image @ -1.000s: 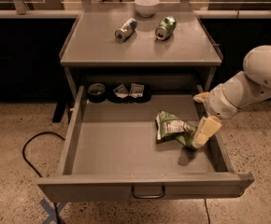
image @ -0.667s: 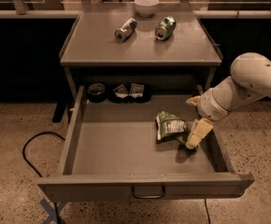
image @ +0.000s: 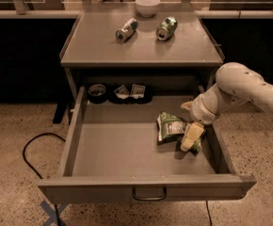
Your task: Pick green jalapeno chip bag from top drawer and place on counter
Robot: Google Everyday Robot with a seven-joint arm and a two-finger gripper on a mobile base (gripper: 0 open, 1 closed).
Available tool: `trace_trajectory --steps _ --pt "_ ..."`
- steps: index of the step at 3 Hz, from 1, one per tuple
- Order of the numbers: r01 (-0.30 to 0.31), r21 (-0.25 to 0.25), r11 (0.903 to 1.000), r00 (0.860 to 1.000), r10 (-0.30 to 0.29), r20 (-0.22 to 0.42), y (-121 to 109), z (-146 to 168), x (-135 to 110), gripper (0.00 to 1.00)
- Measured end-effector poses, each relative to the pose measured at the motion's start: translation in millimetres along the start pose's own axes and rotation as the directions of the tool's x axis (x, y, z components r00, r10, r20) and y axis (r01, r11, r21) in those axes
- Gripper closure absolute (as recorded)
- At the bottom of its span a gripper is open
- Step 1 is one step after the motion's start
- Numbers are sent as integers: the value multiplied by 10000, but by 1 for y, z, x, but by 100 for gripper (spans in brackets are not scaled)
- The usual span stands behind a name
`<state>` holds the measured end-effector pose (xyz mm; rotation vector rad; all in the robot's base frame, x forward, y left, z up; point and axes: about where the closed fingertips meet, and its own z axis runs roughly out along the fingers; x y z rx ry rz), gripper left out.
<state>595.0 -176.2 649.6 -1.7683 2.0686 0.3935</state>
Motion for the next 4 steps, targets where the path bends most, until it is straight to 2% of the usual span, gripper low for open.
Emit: trace_trajectory --steps 1,2,4 --pt "-69 -267 9996 9996 62 -269 -2 17 7 0" --pt "-139 -518 9986 9985 111 -528 1 32 12 18" --pt "-145 -542 9984 9984 115 -552 1 33 13 65"
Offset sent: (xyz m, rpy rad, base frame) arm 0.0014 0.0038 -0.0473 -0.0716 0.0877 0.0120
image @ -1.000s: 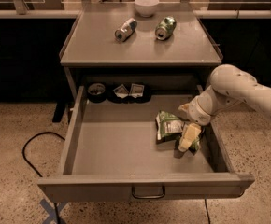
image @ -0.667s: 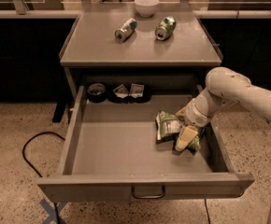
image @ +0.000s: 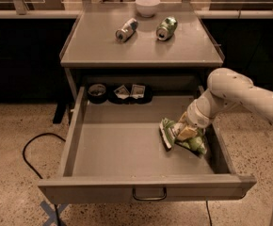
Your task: Pick green jalapeno chip bag from top drawer and place on counter
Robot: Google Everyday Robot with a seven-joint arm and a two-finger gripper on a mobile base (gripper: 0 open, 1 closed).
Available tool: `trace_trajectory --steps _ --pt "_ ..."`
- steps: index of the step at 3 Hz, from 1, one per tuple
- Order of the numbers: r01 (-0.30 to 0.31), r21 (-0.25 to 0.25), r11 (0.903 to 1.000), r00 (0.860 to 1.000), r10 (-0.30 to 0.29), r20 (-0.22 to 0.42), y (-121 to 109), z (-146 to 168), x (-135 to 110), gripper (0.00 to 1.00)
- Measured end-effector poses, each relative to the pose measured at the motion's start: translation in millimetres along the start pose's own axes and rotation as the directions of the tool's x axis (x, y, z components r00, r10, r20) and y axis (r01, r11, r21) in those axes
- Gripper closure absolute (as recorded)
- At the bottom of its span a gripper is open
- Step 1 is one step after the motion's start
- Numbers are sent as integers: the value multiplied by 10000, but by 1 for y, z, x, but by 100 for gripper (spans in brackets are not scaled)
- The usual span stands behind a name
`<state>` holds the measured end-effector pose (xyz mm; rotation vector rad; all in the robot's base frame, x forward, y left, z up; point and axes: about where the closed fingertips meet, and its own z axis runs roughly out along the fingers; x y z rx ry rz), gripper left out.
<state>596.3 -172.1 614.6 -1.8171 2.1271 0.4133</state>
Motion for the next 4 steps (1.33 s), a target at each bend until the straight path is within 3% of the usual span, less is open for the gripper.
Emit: trace_trajectory --steps 1,2,3,4 --pt "-78 47 10000 9998 78 161 5 -10 -10 88" --pt "220 239 9995 9972 -236 708 14 -41 -41 100" --pt "776 461 9959 9893 -826 1199 24 -76 -86 100" --pt "1481 610 9871 9796 -1549 1280 35 -104 -131 100"
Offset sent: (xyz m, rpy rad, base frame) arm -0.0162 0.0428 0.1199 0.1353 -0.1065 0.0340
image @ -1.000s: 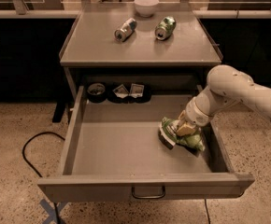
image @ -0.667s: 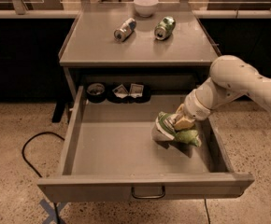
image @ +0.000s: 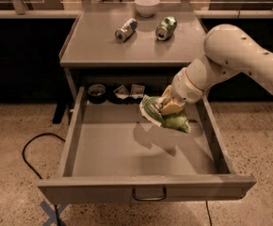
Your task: Pick green jalapeno chip bag from top drawer and place on counter
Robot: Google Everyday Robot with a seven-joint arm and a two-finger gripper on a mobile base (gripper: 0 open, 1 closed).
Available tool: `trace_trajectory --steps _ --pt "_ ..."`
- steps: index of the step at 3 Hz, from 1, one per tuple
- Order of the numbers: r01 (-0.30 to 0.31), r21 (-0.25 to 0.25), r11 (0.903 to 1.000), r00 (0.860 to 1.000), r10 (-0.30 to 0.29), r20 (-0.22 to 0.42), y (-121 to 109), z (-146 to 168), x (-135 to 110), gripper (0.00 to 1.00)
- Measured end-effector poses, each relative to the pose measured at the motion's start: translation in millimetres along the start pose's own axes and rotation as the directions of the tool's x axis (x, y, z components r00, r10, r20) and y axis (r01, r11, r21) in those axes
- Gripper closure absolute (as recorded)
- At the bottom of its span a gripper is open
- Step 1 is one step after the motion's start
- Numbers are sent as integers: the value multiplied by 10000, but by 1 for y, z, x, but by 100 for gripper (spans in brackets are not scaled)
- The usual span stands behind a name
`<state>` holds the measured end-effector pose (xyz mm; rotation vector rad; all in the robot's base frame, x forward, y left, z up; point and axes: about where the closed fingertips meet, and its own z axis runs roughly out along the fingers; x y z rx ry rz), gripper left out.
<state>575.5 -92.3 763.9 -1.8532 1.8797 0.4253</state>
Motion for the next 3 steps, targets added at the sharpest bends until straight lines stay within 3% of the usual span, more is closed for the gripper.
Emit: trace_trajectory --steps 1,2,3 --pt "513 196 9985 9987 -512 -89 -11 -25 -42 100" --pt "563 663 9962 9984 -558 -101 -31 -55 -71 100" --pt "391 1268 9912 9981 -327 -525 -63 -90 -92 100"
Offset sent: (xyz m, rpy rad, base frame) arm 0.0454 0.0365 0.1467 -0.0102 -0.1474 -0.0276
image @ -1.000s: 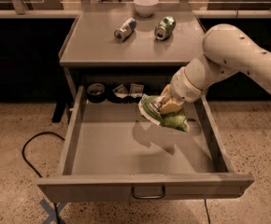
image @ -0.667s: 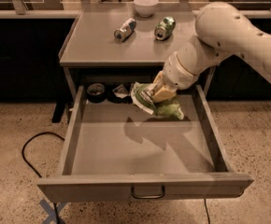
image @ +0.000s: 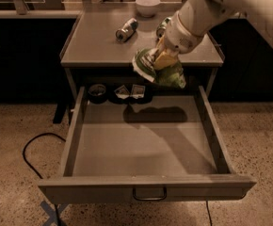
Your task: Pick green jalapeno chip bag from top drawer and place on counter
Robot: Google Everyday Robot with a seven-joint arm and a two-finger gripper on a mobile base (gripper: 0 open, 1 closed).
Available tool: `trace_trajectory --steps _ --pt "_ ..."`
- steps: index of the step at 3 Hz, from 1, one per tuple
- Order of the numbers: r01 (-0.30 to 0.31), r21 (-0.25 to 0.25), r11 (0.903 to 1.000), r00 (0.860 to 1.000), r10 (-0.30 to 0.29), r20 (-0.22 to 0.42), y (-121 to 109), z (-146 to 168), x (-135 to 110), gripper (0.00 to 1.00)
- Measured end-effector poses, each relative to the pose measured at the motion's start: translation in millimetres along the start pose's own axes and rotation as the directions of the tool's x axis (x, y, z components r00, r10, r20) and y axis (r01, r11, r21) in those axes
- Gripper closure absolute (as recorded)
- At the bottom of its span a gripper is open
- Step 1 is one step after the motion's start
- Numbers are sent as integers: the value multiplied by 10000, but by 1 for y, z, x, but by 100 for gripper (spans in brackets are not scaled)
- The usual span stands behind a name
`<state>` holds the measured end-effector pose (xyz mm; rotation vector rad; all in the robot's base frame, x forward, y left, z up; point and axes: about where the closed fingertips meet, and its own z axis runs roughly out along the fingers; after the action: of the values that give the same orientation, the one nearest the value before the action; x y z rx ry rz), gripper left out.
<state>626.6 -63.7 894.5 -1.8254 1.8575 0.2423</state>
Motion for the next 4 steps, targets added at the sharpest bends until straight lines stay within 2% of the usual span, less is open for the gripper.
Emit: trace_trajectory --steps 1,2,3,4 --pt "-425 652 9970 9960 474 -757 -51 -22 -1 100" --pt "-322 1237 9918 9980 386 -499 -67 -47 -12 100" --pt "-322 1237 9918 9980 386 -499 -67 -47 -12 100" --pt "-115 1640 9864 9965 249 -798 -88 -60 -16 100"
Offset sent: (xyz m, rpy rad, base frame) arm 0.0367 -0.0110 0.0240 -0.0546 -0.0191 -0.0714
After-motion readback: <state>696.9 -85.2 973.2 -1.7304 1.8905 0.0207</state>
